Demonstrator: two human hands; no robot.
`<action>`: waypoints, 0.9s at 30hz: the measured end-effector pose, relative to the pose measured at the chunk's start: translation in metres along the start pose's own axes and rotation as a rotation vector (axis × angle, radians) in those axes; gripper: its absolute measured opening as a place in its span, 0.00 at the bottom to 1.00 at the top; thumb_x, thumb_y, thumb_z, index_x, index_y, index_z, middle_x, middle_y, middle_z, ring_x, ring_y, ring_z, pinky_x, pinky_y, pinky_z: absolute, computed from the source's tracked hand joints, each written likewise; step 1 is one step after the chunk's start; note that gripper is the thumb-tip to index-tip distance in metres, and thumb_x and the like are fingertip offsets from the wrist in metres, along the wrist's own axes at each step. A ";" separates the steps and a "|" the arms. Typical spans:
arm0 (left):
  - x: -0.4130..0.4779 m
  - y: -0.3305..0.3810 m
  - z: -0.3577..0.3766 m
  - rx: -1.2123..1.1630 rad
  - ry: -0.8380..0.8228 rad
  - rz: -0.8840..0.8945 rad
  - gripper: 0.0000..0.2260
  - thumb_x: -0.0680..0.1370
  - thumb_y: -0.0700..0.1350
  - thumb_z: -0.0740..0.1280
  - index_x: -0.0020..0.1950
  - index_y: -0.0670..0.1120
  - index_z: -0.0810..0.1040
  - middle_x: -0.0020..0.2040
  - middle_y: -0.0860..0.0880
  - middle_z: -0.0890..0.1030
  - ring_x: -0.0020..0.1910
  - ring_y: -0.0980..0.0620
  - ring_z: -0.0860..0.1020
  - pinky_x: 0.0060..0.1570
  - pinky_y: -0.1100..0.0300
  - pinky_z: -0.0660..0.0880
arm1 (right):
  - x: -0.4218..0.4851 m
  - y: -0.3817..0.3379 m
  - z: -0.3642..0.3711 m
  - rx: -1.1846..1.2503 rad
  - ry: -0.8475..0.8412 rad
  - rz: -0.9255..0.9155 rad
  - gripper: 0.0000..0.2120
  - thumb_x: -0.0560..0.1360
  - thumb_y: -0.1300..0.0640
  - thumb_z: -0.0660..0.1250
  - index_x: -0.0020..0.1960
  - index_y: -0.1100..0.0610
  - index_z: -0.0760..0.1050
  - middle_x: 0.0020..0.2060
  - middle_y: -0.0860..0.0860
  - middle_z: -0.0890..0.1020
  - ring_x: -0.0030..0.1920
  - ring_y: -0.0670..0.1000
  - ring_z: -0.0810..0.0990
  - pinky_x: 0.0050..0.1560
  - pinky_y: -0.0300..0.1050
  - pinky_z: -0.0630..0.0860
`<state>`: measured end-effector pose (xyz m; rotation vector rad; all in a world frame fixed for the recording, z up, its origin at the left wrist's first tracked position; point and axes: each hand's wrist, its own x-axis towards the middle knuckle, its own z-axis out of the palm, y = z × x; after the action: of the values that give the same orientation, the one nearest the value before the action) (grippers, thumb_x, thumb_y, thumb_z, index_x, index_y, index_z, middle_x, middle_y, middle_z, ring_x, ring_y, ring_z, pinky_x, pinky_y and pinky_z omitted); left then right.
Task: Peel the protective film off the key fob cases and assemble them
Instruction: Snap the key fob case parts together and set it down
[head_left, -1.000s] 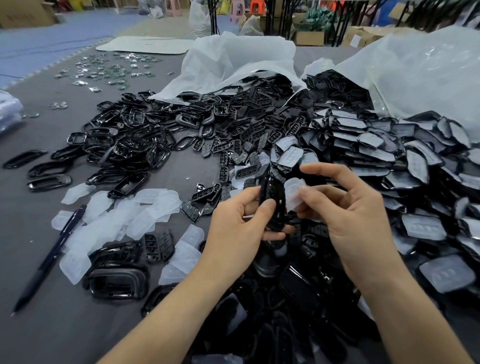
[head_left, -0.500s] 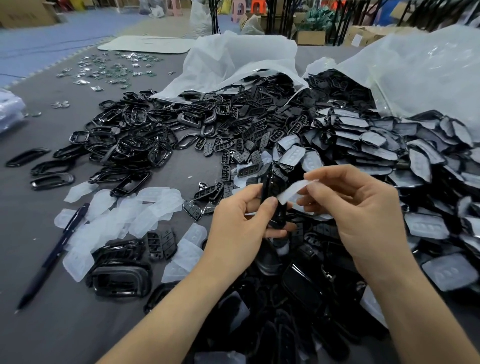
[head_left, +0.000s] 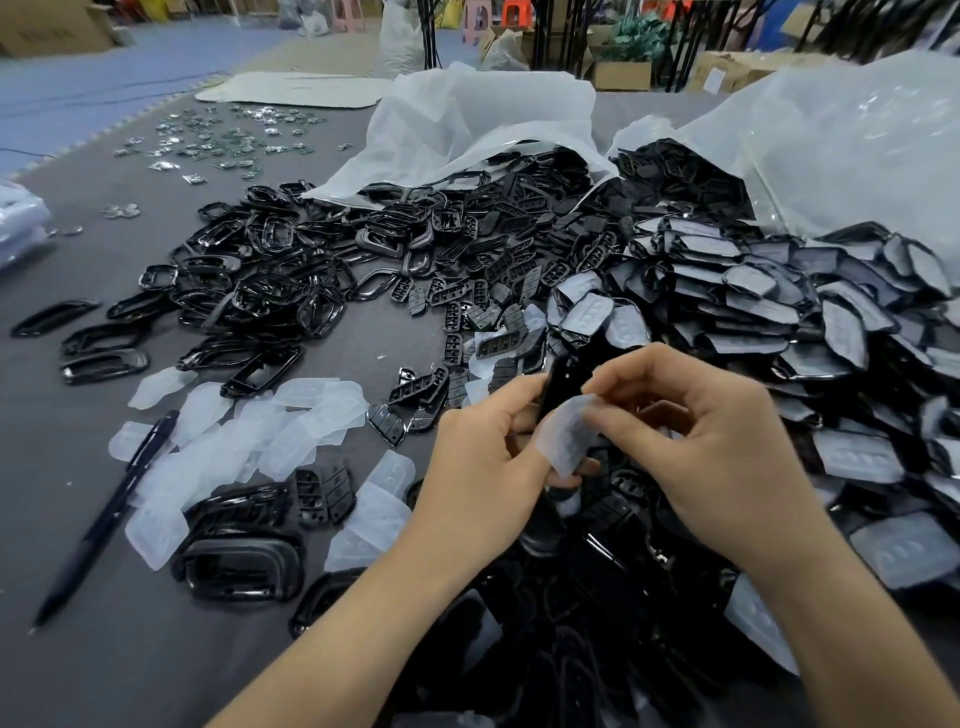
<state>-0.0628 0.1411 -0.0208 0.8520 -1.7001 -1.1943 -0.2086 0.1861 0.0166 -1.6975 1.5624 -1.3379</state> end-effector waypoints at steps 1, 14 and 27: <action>0.000 0.000 0.001 0.060 0.019 0.036 0.05 0.78 0.46 0.68 0.52 0.47 0.80 0.32 0.53 0.83 0.30 0.60 0.82 0.29 0.68 0.75 | -0.001 0.001 0.002 -0.041 0.030 -0.014 0.08 0.71 0.61 0.72 0.41 0.49 0.79 0.36 0.44 0.83 0.38 0.48 0.81 0.42 0.45 0.78; 0.000 0.009 0.000 0.535 0.218 0.449 0.17 0.76 0.46 0.63 0.61 0.40 0.79 0.32 0.49 0.82 0.34 0.54 0.77 0.29 0.61 0.72 | -0.010 0.011 0.031 -0.229 0.452 -0.386 0.03 0.73 0.67 0.71 0.41 0.64 0.78 0.42 0.53 0.79 0.42 0.45 0.77 0.45 0.32 0.75; 0.000 0.009 -0.002 0.538 0.182 0.442 0.16 0.76 0.45 0.64 0.63 0.43 0.78 0.36 0.49 0.83 0.32 0.52 0.80 0.29 0.57 0.75 | -0.009 0.009 0.031 -0.163 0.451 -0.317 0.03 0.73 0.64 0.71 0.42 0.63 0.78 0.44 0.52 0.77 0.44 0.44 0.78 0.44 0.36 0.77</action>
<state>-0.0617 0.1428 -0.0123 0.8037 -1.9526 -0.3538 -0.1845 0.1840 -0.0072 -1.8949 1.7286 -1.9068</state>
